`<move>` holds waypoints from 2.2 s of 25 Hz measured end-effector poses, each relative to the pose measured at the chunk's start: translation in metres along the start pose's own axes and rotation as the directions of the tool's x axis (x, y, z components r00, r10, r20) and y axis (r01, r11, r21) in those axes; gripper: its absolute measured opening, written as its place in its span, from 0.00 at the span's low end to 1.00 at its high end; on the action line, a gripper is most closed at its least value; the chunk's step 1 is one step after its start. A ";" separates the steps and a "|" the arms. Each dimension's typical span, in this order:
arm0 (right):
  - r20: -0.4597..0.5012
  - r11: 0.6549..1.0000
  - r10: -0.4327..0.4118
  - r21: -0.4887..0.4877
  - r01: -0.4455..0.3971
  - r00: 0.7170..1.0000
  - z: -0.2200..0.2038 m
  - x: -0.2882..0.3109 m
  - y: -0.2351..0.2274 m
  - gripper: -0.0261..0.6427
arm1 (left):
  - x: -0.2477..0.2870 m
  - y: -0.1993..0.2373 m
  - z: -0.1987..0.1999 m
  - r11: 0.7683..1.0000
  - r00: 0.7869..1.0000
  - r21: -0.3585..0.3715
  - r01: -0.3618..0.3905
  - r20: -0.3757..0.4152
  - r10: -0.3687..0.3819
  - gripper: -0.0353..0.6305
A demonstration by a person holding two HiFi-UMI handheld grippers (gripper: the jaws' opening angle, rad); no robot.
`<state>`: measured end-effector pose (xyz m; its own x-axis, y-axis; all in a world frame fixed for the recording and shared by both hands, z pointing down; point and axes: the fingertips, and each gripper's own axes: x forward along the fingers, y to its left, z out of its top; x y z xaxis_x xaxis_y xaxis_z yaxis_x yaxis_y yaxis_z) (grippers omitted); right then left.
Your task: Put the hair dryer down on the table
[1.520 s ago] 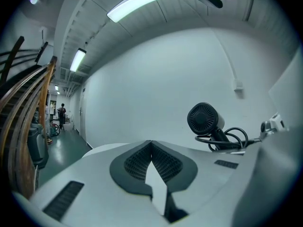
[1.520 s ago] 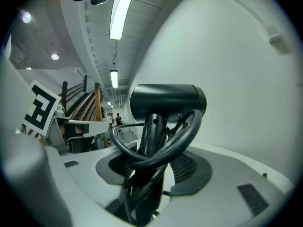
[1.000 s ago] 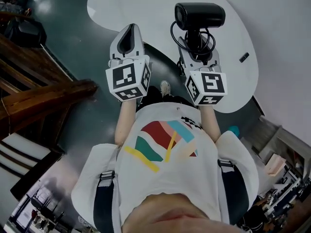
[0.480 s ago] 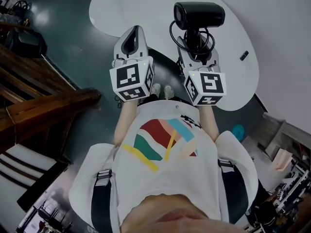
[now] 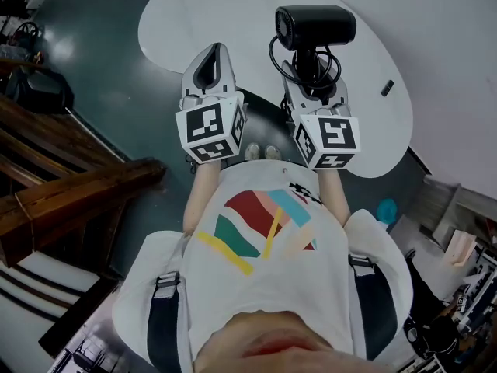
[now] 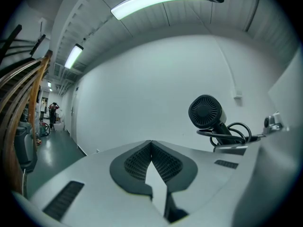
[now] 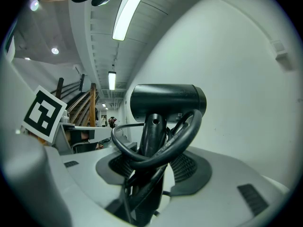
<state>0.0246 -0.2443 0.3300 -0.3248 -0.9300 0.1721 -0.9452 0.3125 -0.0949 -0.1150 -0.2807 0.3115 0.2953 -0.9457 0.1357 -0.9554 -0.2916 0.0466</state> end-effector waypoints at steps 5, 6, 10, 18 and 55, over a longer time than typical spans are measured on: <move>0.006 1.000 -0.020 0.001 0.020 1.000 0.003 0.003 -0.012 0.37 | 0.007 -0.006 0.001 1.000 1.000 0.007 0.017 0.003 -0.017 0.08; 0.005 1.000 -0.023 0.002 0.023 1.000 0.004 0.005 -0.012 0.37 | 0.008 -0.006 0.001 1.000 1.000 0.006 0.018 0.002 -0.018 0.08; -0.002 1.000 -0.021 0.000 0.021 1.000 0.006 0.013 -0.017 0.37 | 0.012 -0.005 0.000 1.000 1.000 0.004 0.018 -0.006 -0.018 0.08; -0.079 1.000 -0.005 0.001 0.005 0.997 -0.007 0.042 -0.024 0.37 | 0.015 0.004 -0.007 1.000 1.000 0.004 0.008 -0.027 -0.008 0.08; -0.374 0.999 -0.010 -0.039 -0.005 0.927 -0.116 0.121 -0.056 0.37 | 0.045 0.024 -0.027 0.998 0.993 0.018 -0.061 -0.103 0.063 0.08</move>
<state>0.0347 -0.3520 0.4695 -0.3044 -0.7933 0.5273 -0.9442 0.3242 -0.0573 -0.1245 -0.3267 0.3458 0.2337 -0.9423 0.2398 -0.9716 -0.2356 0.0208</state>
